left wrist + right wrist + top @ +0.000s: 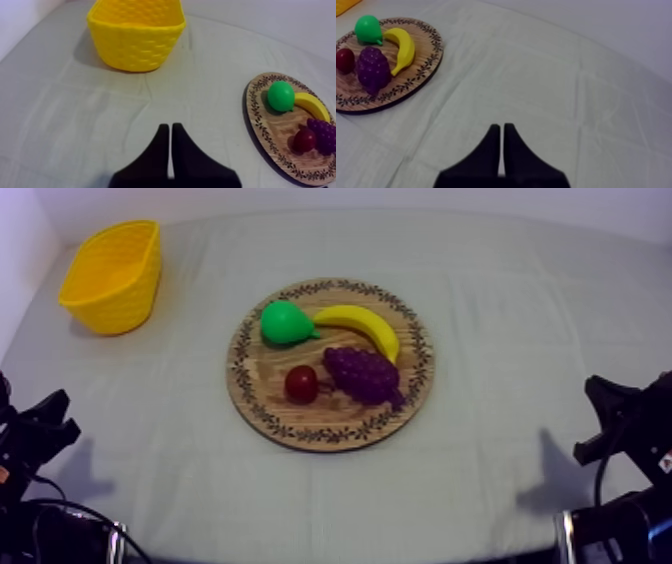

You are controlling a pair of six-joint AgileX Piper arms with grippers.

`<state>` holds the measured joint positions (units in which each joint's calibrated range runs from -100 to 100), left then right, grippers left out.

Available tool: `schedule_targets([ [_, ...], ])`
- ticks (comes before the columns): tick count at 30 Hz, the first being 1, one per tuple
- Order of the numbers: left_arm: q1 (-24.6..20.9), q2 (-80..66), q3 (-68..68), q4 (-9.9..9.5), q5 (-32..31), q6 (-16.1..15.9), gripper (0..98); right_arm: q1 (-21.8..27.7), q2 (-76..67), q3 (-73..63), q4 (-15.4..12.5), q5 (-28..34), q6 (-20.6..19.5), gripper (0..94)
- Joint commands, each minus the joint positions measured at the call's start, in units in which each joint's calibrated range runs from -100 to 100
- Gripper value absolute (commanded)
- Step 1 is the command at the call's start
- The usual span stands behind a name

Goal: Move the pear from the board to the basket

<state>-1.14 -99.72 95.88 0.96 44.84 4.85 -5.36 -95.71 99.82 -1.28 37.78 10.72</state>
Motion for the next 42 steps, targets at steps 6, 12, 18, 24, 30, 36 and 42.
schedule_targets([
  [6,0.0,0.0,0.0,0.00,0.0,0.1,0.1,0.0,0.0,0.0,0.0,0.0,0.0,0.4],
  [12,0.0,0.0,0.0,0.00,0.0,0.1,0.1,0.0,0.0,0.0,0.0,0.0,0.0,0.4],
  [18,0.0,0.0,0.0,0.00,0.0,0.0,0.1,0.0,0.0,0.0,0.0,0.0,0.0,0.4],
  [24,0.4,0.0,-0.2,0.83,0.4,-3.9,0.0,0.0,0.0,0.0,0.0,0.0,0.0,0.4],
  [30,4.0,-0.2,-0.4,2.10,0.5,-8.7,0.0,0.0,0.0,0.0,0.0,0.0,0.0,0.4],
  [36,9.4,-0.3,-0.2,5.05,-1.2,-13.8,0.0,0.0,0.0,0.0,0.0,0.0,0.0,0.4],
  [42,12.3,1.8,-1.2,6.83,-1.5,-14.6,0.0,0.0,0.0,0.0,0.0,0.0,0.0,0.4],
])
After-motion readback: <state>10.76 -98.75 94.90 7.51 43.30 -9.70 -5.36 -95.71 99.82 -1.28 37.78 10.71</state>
